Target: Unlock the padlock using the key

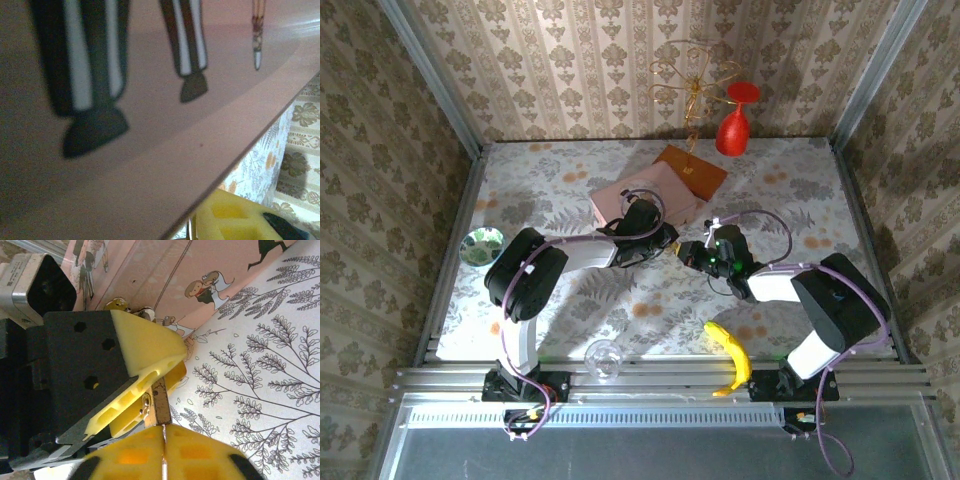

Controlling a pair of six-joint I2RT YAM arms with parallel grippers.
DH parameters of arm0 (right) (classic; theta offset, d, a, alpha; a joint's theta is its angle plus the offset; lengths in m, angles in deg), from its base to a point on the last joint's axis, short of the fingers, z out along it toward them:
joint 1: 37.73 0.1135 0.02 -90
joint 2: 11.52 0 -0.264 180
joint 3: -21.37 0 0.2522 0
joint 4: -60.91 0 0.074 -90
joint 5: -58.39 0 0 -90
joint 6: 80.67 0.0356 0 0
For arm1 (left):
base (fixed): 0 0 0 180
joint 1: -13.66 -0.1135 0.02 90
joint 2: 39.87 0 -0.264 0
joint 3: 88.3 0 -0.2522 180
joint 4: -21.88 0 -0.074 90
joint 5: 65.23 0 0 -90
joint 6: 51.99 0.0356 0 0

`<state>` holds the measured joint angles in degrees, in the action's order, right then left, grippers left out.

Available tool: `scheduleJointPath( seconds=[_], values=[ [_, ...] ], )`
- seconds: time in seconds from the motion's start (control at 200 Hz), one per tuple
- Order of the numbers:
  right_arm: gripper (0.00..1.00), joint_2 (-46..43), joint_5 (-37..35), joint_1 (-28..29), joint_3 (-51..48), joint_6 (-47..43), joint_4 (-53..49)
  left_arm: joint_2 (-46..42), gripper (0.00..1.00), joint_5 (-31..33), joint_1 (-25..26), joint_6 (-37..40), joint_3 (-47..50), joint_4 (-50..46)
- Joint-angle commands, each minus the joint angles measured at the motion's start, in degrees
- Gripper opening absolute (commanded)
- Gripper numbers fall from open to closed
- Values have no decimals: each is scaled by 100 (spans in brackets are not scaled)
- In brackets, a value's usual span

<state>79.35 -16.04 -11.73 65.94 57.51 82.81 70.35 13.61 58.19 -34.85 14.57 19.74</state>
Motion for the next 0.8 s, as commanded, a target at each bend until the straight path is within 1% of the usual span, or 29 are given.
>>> scheduleJointPath(
  seconds=[0.0, 0.2, 0.22, 0.285, 0.445, 0.515, 0.58, 0.795],
  values=[
    [20, -417, -406, -16, 192, -311, -170, -148, 0, -679, 153, -232, 234, 171],
    [39, -1071, -611, -16, -57, -702, -1069, -227, 0, -537, 65, -202, 302, 111],
    [41, -1286, -620, -16, -92, -713, -1126, -228, 0, -528, 64, -202, 309, 119],
    [43, -1528, -621, -16, -159, -785, -1320, -237, 0, -510, 45, -215, 331, 132],
    [42, -1868, -507, -7, -215, -1283, -1777, -259, 0, -569, 19, -230, 327, 178],
    [38, -1886, -383, -7, -198, -1389, -1853, -277, 0, -602, 11, -181, 298, 110],
    [35, -1825, -164, -1, -185, -1399, -1727, -296, 0, -615, 7, -167, 284, 83],
    [35, -1361, 315, 37, 85, -1533, -1688, -343, 0, -616, 9, -160, 306, 80]
  ],
)
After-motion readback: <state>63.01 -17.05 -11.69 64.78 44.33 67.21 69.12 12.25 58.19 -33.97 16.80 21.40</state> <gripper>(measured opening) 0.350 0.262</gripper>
